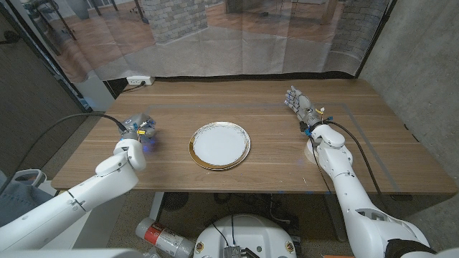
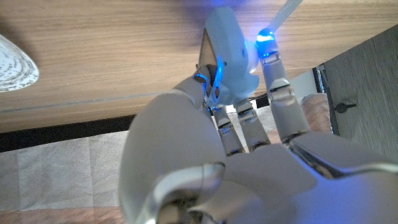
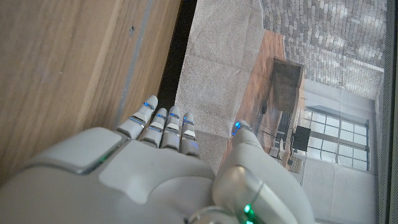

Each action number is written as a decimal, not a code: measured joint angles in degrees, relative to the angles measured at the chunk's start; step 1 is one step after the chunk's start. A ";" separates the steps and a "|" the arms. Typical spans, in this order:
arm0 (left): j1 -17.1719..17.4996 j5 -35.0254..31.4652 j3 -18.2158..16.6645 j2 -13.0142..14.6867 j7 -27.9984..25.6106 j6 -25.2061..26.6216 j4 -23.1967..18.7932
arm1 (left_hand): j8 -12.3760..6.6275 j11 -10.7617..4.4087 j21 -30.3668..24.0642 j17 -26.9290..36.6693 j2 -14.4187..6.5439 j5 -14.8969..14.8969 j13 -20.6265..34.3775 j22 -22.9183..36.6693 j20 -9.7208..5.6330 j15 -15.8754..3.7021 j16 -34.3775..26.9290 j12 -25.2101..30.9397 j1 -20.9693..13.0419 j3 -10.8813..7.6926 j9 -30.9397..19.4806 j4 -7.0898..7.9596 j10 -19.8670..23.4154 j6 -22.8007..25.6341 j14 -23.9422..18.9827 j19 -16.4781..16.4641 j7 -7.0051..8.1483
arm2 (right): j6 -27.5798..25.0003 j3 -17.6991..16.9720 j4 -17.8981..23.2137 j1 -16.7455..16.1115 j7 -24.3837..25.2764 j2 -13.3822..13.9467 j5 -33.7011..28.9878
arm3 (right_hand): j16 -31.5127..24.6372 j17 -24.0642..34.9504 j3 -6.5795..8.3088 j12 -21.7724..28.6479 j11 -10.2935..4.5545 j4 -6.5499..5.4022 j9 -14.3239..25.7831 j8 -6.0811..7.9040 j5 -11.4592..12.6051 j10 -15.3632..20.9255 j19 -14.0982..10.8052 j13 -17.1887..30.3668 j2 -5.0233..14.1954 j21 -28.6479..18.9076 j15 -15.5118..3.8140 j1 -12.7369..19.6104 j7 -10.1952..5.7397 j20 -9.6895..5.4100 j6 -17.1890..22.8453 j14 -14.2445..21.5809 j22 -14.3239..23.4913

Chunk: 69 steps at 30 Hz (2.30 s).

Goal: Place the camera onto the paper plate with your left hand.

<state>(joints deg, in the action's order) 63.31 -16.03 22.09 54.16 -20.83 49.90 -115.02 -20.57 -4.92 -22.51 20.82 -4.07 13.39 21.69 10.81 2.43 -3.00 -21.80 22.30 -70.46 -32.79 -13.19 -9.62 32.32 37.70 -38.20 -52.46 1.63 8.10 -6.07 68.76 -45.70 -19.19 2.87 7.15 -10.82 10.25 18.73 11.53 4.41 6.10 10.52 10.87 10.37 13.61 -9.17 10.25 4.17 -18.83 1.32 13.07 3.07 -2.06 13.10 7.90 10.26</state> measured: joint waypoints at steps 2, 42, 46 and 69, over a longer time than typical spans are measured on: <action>0.00 0.00 0.00 0.00 0.20 0.29 0.00 | 0.00 0.00 0.00 0.05 0.00 0.00 0.20 0.00 0.00 0.00 0.00 0.00 0.00 0.00 0.00 0.00 0.00 0.19 0.00 0.00 -0.19 | 0.00 0.01 0.00 0.02 0.00 -0.03 0.00 | 0.00 0.00 0.00 0.00 0.00 0.00 0.00 0.00 0.00 0.00 0.00 0.00 0.00 0.00 0.00 0.00 0.00 0.00 0.00 0.00 0.00; -0.33 -0.21 -3.08 4.21 3.56 -1.24 -6.08 | 0.00 -0.23 -0.44 0.72 0.38 0.22 1.59 -0.03 0.03 -0.18 0.88 -0.42 -0.38 0.08 0.01 0.08 1.62 1.42 -0.67 0.05 -0.20 | 0.33 -0.18 1.64 -1.21 1.06 -0.53 0.36 | 0.00 0.00 0.16 0.45 0.00 0.15 0.00 0.00 0.00 0.00 -0.31 0.00 0.00 0.44 0.00 0.00 0.00 -0.32 0.00 -0.01 0.00; -0.75 -0.65 -2.73 4.28 4.08 -1.54 -6.20 | 0.00 -0.30 -0.44 0.86 0.38 0.21 1.59 -0.03 0.13 0.00 0.89 -0.45 -0.38 0.09 0.01 0.09 1.73 1.73 -0.86 0.14 0.11 | 0.31 -0.34 1.91 -1.42 1.09 -0.52 0.53 | 0.00 0.00 0.16 0.45 0.00 0.15 0.00 0.00 0.00 0.00 -0.31 0.00 0.00 0.44 0.00 0.00 0.00 -0.31 0.00 -0.01 0.00; -5.12 -3.37 0.22 3.47 6.16 -6.73 -4.34 | 0.00 -1.13 -1.24 1.17 0.67 0.41 2.39 0.02 0.02 -0.20 1.46 -0.46 -0.67 0.32 0.02 0.32 2.99 2.23 -1.67 0.03 0.63 | 0.82 -0.95 1.98 -1.77 1.34 -0.59 1.28 | 0.00 0.00 0.15 0.45 0.00 0.15 0.00 0.00 0.00 0.00 -0.30 0.00 0.00 0.88 0.00 0.00 0.00 -0.31 0.00 -0.01 0.00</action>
<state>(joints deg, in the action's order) 58.19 -19.41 22.31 57.63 -14.68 43.17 -119.36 -20.57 -6.05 -23.75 21.98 -3.39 13.80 24.07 10.83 2.45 -3.20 -20.35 21.84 -71.14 -32.47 -13.17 -9.30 35.31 39.94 -39.87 -52.43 2.25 8.92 -7.02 70.74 -47.47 -17.85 2.28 8.43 -10.82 10.25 18.89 11.97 4.41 6.24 10.52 10.87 10.37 13.62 -9.47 10.25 4.17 -17.95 1.32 13.07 3.07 -2.36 13.10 7.89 10.25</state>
